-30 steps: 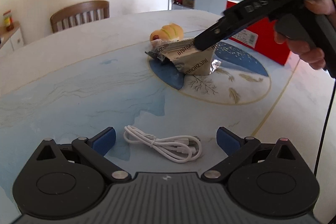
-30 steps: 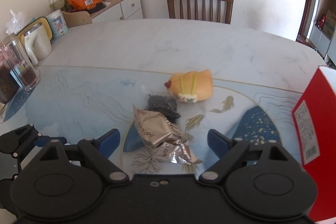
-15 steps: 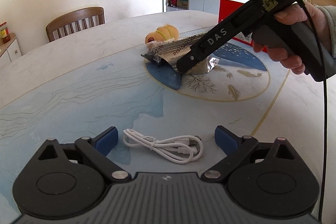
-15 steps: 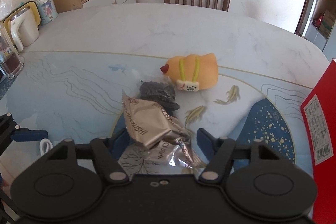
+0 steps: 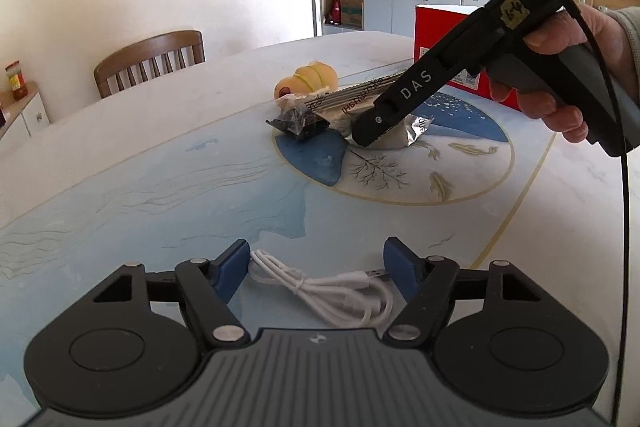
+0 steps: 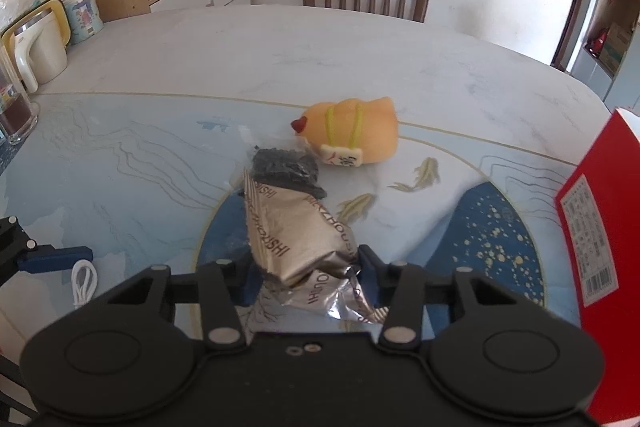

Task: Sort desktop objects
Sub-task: 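Lower the right tool onto the silver-brown foil bag and close it, then close the left tool on the white USB cable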

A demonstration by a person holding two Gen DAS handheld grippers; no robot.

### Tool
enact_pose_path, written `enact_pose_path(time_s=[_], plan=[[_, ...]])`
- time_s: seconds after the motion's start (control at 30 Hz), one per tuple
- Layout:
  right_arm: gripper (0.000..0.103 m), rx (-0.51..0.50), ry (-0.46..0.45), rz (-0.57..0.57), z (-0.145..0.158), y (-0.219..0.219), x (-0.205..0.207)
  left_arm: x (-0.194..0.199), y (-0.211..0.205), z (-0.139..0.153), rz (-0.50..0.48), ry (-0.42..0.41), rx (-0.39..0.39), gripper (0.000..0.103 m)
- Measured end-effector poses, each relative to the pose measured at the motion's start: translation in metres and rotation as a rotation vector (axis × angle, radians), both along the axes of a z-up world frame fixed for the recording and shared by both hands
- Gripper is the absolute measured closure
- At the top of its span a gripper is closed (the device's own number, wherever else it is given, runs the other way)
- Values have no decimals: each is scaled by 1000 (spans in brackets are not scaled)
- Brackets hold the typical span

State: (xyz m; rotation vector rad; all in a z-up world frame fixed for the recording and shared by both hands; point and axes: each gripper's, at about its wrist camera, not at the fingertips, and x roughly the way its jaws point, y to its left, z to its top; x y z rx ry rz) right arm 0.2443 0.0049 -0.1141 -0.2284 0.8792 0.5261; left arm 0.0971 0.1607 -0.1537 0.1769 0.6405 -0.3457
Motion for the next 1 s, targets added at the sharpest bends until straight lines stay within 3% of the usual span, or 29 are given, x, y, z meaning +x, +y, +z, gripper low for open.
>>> enact_pose_path(time_s=[0.23,0.47,0.53,0.77,0.83,1.0], plan=[[57,11,-2,-26,6,-16,-5,4,-6,4,-16,17,1,45],[57,20,-5,-39,13,-31,-13,3,-9,7,8,31,-3,49],[57,25,-8,-44,17,-37,-15,4,-9,9,13,47,-5,72],[57,30,2,-56,23,-55,-25,-1,-7,14,58,70,-16,70],[57,29,8,-61,22,-59,-27,-6,-8,18,85,58,12,51],[57,29,10,-74,21,-69,-31,-8,-9,17,109,113,13,50]])
